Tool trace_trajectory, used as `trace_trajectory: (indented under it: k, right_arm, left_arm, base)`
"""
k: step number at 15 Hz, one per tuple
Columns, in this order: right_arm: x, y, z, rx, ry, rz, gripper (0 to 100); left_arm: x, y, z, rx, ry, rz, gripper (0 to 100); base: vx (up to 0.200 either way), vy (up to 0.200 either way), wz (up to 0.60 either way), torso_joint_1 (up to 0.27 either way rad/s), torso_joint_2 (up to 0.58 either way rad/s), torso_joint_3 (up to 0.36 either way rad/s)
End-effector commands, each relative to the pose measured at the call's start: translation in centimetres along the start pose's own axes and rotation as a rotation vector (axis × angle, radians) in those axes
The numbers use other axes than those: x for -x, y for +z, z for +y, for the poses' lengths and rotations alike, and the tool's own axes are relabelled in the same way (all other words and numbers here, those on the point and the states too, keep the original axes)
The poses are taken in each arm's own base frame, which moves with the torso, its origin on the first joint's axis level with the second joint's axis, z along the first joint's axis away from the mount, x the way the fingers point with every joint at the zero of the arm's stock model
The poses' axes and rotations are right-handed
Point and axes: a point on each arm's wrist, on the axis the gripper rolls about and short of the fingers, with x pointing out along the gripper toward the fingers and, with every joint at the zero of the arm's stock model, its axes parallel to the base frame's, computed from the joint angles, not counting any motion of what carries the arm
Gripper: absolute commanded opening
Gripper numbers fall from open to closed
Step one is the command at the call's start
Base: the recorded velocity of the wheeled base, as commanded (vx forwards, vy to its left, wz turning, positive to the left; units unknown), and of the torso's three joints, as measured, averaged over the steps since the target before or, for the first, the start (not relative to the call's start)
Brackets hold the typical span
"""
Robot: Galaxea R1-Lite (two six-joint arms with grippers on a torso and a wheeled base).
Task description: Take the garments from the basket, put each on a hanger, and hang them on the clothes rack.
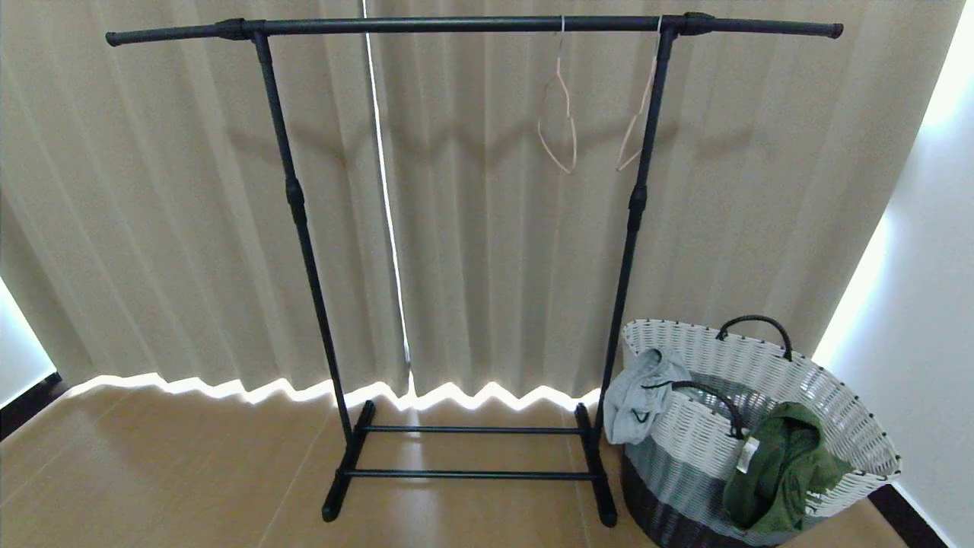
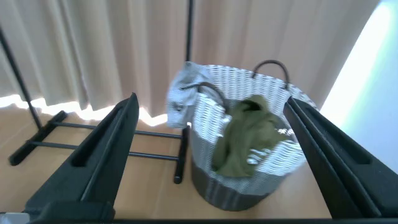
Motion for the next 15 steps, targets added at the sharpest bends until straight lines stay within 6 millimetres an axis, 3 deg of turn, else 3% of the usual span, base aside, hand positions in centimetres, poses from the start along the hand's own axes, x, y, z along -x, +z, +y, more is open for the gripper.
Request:
trace_trajectory:
  k: [1,4,15]
  right_arm:
    - [-0.01,0.01,0.0,0.0,0.001,0.001,100]
    - [-0.01,0.01,0.0,0.0,0.001,0.001,100]
    - [-0.01,0.01,0.0,0.002,0.001,0.001,100]
  left_arm:
    - [-0.01,0.01,0.0,0.0,0.0,0.002,100]
    - [-0.01,0.01,0.0,0.0,0.0,0.002,100]
    - [0.0,-0.01,0.0,-0.002,0.003,0.003,100]
  base:
    - [0.0,-0.2,0.0,0.002,0.0,-0.002]
    - [0.0,-0.2,0.0,0.004,0.01,0.006]
    - [0.0,0.0,0.0,0.0,0.0,0.0]
